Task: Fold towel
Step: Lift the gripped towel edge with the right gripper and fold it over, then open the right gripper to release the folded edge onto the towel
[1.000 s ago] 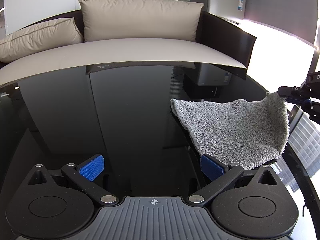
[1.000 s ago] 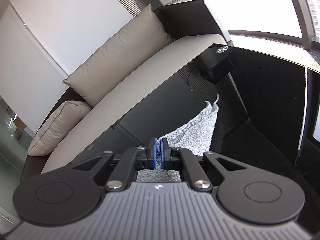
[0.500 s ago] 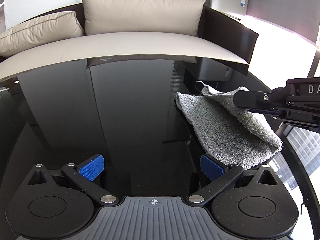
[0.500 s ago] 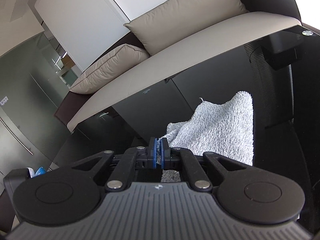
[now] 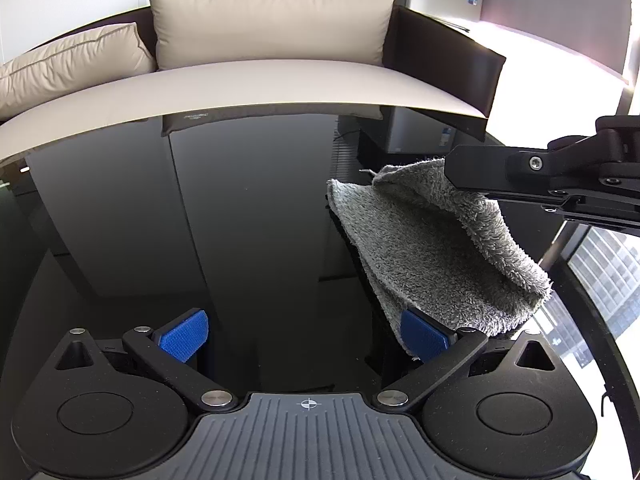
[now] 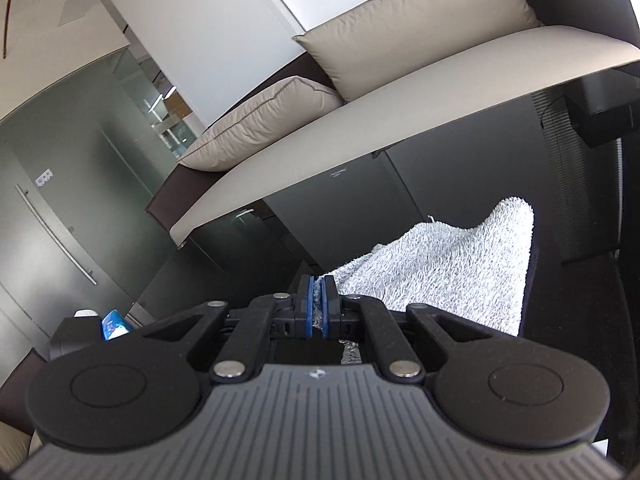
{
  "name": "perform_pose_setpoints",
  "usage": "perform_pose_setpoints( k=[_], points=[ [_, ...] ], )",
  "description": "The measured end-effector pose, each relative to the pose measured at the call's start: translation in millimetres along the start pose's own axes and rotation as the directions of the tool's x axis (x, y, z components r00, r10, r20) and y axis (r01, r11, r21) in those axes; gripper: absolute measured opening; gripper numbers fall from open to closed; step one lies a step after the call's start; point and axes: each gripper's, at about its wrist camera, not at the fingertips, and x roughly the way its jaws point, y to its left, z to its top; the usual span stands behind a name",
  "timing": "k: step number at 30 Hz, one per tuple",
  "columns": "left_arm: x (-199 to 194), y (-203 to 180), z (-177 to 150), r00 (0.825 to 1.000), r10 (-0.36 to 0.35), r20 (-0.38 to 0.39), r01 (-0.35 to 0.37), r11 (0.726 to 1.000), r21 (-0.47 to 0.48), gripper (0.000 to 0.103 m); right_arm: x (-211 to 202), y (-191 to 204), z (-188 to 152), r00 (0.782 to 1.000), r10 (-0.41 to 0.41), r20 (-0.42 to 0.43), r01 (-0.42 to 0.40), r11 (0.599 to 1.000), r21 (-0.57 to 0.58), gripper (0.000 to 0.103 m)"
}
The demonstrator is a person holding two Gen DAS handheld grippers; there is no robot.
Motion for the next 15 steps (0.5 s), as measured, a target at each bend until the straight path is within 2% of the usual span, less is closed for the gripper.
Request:
perform_pose_setpoints(
  k=[6, 15],
  points=[
    [-0.3, -2.5, -3.0, 1.0, 0.003, -0.008, -0.003, 1.0, 0.024, 0.102, 2.3, 8.8, -4.5, 0.995, 0.052, -0.088, -0.059, 0.995, -0.081, 0.004],
    [-1.7, 5.4, 0.5, 1.0, 0.022, -0.013, -0.022, 1.0, 0.016, 0.102, 3.6, -4.6, -14.5, 0.988, -0.011, -0.155, 0.002, 0.998, -0.058, 0.004]
  ],
)
